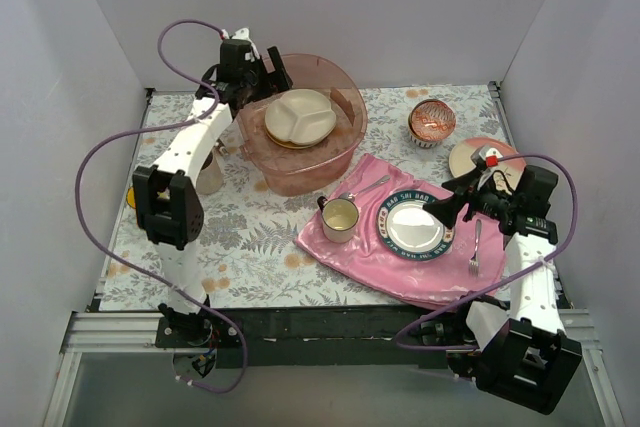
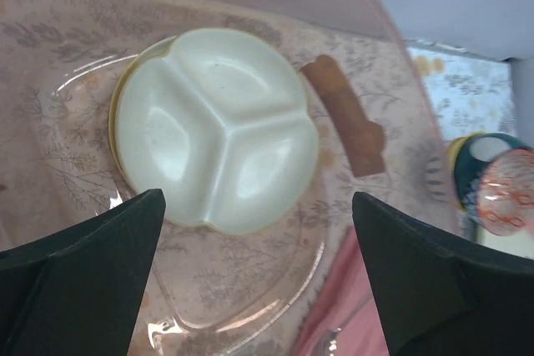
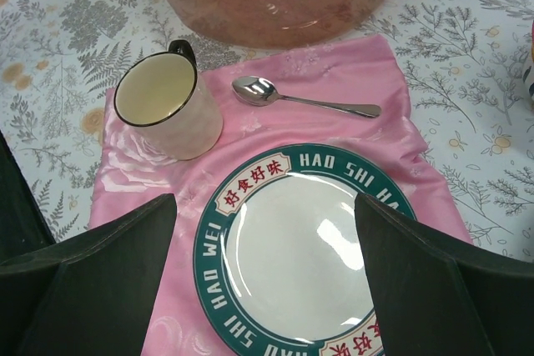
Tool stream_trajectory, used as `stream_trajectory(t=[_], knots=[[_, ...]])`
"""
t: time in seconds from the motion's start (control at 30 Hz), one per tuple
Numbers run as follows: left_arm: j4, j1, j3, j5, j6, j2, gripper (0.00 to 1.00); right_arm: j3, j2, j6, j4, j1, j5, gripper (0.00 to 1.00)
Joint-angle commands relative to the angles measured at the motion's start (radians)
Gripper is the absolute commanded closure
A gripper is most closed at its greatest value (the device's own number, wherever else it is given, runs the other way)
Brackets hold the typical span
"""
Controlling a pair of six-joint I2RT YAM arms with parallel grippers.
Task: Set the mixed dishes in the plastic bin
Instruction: Place the plate in the plastic bin, then pick up the plate at the center of the board.
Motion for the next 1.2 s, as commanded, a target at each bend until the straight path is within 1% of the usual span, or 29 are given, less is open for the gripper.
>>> stream_trajectory(t=[0.0, 0.1, 0.13, 0.17, 0.2, 0.23, 0.27, 0.3, 0.33, 0.37, 0.4, 0.47, 0.5, 0.57, 0.6, 0.63, 0.7, 0.73, 0.83, 0.87, 0.93, 0.97, 1.0, 1.07, 1.1, 1.17], knots=[[0.093, -0.005, -0.135, 0.032, 0.033, -0.245, 0.03, 0.019, -0.026, -0.031, -0.007, -0.028, -0.024, 0.05], [0.127, -0.005, -0.24, 0.023, 0.039, -0.399, 0.02, 0.019, -0.031, -0.036, -0.01, -0.039, -0.026, 0.05], [0.142, -0.003, -0.328, 0.022, 0.042, -0.442, 0.02, 0.022, -0.032, -0.039, -0.022, -0.039, -0.015, 0.05], [0.171, -0.003, -0.375, 0.015, 0.047, -0.538, 0.02, 0.031, -0.035, -0.042, -0.03, -0.042, -0.01, 0.05], [0.185, -0.002, -0.418, 0.002, 0.053, -0.583, 0.02, 0.043, -0.037, -0.062, -0.043, -0.042, -0.004, 0.05], [0.197, -0.002, -0.511, -0.005, 0.068, -0.628, 0.02, 0.054, -0.037, -0.074, -0.088, -0.042, 0.011, 0.05], [0.211, -0.002, -0.55, -0.02, 0.075, -0.678, 0.02, 0.083, -0.034, -0.09, -0.108, -0.042, 0.019, 0.05], [0.219, 0.0, -0.595, -0.026, 0.078, -0.769, 0.02, 0.097, -0.031, -0.108, -0.131, -0.041, 0.029, 0.05], [0.225, 0.001, -0.67, -0.026, 0.081, -0.82, 0.02, 0.11, -0.023, -0.123, -0.151, -0.042, 0.055, 0.05], [0.24, 0.003, -0.715, -0.026, 0.084, -0.866, 0.02, 0.144, -0.017, -0.14, -0.204, -0.042, 0.065, 0.05], [0.248, 0.003, -0.752, -0.025, 0.084, -0.959, 0.02, 0.159, -0.012, -0.172, -0.224, -0.042, 0.078, 0.05], [0.26, 0.005, -0.85, -0.005, 0.09, -1.041, 0.02, 0.201, 0.005, -0.194, -0.276, -0.042, 0.143, 0.05], [0.259, 0.005, -0.876, -0.002, 0.089, -1.117, 0.02, 0.216, 0.012, -0.223, -0.29, -0.042, 0.193, 0.05], [0.241, 0.008, -0.945, 0.037, 0.089, -1.182, 0.02, 0.239, 0.034, -0.245, -0.335, -0.039, 0.236, 0.05], [0.23, 0.008, -0.972, 0.044, 0.09, -1.209, 0.02, 0.265, 0.043, -0.252, -0.347, -0.038, 0.284, 0.05], [0.219, 0.008, -0.995, 0.057, 0.089, -1.263, 0.02, 0.276, 0.058, -0.261, -0.356, -0.039, 0.305, 0.05], [0.193, 0.006, -1.062, 0.066, 0.093, -1.306, 0.02, 0.308, 0.078, -0.263, -0.373, -0.037, 0.37, 0.06], [0.191, 0.008, -1.085, 0.071, 0.096, -1.349, 0.02, 0.316, 0.095, -0.263, -0.375, -0.034, 0.391, 0.06], [0.191, 0.008, -1.169, 0.083, 0.104, -1.403, 0.02, 0.342, 0.135, -0.252, -0.372, -0.016, 0.488, 0.09], [0.193, 0.006, -1.185, 0.086, 0.105, -1.426, 0.02, 0.345, 0.144, -0.245, -0.369, 0.007, 0.519, 0.09], [0.193, 0.006, -1.222, 0.086, 0.118, -1.443, 0.02, 0.353, 0.181, -0.243, -0.357, 0.042, 0.627, 0.12], [0.196, 0.006, -1.232, 0.084, 0.124, -1.455, 0.02, 0.353, 0.192, -0.239, -0.352, 0.085, 0.669, 0.12], [0.194, 0.006, -1.245, 0.084, 0.13, -1.46, 0.02, 0.351, 0.204, -0.235, -0.341, 0.106, 0.751, 0.13], [0.202, 0.006, -1.275, 0.083, 0.135, -1.477, 0.02, 0.341, 0.239, -0.231, -0.304, 0.163, 0.828, 0.13], [0.207, 0.006, -1.286, 0.083, 0.132, -1.484, 0.02, 0.335, 0.25, -0.232, -0.291, 0.177, 0.888, 0.14], [0.228, 0.006, -1.323, 0.084, 0.124, -1.497, 0.02, 0.321, 0.281, -0.232, -0.239, 0.214, 0.953, 0.15]])
